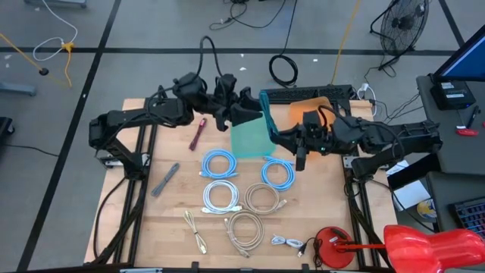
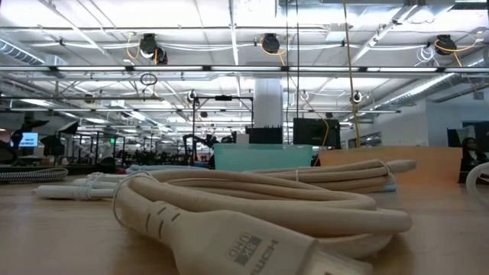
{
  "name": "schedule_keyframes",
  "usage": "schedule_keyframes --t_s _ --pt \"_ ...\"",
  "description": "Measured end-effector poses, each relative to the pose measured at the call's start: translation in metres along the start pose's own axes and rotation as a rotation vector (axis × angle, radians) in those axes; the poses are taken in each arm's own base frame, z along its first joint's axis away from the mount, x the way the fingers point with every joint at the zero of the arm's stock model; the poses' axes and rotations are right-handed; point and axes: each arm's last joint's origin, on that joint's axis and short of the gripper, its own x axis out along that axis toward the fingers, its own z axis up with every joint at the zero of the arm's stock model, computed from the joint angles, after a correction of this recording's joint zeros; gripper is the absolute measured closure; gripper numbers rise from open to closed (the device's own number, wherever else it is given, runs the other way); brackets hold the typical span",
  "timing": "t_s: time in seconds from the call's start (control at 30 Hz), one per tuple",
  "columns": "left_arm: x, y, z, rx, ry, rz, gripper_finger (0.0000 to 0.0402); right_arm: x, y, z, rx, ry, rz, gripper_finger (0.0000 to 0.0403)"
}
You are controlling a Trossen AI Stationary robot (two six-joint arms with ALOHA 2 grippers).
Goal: Pick & Place USB Port
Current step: Put the blue changer cable into the orange bin
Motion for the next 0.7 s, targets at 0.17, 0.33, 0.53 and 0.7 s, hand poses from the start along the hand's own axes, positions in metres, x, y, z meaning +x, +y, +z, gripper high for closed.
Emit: schedule_keyframes --t_s 0.17,0.33,0.53,0.7 --pt "0.002 -0.002 -0.002 -0.002 -0.010 0.020 0.0174 0.006 -0.003 -0.001 0.013 0.007 -0.020 0.0387" --pt "0.002 -0.001 -0.002 -0.006 -0.015 0.027 0.0174 0.016 -0.003 -0.006 0.023 0.043 0.004 0.0387" --pt "0.002 0.001 -0.004 -0.022 0.006 0.044 0.0174 0.018 -0.003 -0.006 0.024 0.035 0.003 0.0387" --pt "0.001 0.002 -0.003 -0.024 0.006 0.054 0.0174 0.019 -0.004 -0.006 0.028 0.037 -0.001 0.0387"
